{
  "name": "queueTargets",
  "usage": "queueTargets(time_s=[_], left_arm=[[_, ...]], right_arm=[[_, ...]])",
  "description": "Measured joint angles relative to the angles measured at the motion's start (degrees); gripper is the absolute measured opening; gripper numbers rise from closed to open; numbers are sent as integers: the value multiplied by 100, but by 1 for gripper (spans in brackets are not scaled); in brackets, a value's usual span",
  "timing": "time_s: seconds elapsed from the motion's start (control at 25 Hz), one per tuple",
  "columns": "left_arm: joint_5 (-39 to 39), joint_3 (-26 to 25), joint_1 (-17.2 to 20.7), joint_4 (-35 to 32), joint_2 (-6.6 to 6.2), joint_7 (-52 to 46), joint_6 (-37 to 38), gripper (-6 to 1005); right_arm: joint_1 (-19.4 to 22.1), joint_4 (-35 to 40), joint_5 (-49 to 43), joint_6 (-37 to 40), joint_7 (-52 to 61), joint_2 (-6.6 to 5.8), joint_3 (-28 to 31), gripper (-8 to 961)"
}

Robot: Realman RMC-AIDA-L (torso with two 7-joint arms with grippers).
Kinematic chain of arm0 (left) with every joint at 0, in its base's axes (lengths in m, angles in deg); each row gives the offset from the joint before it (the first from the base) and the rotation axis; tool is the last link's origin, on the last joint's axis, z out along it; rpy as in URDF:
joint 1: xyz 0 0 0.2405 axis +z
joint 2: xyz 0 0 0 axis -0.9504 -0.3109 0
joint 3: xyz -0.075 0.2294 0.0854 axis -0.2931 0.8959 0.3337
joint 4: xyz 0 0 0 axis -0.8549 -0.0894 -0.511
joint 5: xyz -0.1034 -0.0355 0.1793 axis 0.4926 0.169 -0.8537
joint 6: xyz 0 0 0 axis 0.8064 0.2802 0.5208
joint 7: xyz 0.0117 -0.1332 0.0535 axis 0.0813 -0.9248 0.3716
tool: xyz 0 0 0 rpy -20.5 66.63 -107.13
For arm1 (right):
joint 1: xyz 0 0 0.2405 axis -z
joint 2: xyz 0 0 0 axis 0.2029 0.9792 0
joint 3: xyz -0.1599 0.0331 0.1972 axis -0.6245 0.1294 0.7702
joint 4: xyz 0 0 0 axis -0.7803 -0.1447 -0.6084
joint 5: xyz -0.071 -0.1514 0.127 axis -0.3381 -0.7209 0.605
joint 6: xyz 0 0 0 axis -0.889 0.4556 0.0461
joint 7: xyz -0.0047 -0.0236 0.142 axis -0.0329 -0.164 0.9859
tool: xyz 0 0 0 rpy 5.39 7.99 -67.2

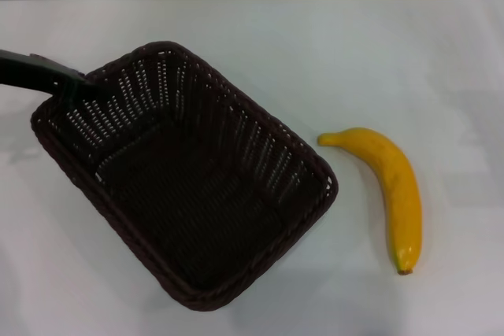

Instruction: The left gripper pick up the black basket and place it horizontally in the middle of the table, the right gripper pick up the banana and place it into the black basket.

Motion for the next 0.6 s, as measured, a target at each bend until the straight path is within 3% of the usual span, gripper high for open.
queueTargets(time_s=[0.32,0.52,0.6], left_arm=[[805,-19,285,-491,27,-669,271,194],[1152,-153,692,-1263,240,-1412,264,188],[1164,-335,834,-1610,399,-1717,254,187]], right_arm=[[-24,-21,6,-3,-31,-19,8,842],[-38,-100,39,12,-64,-50,13,842],[-32,-175,63,24,-82,-63,15,842]])
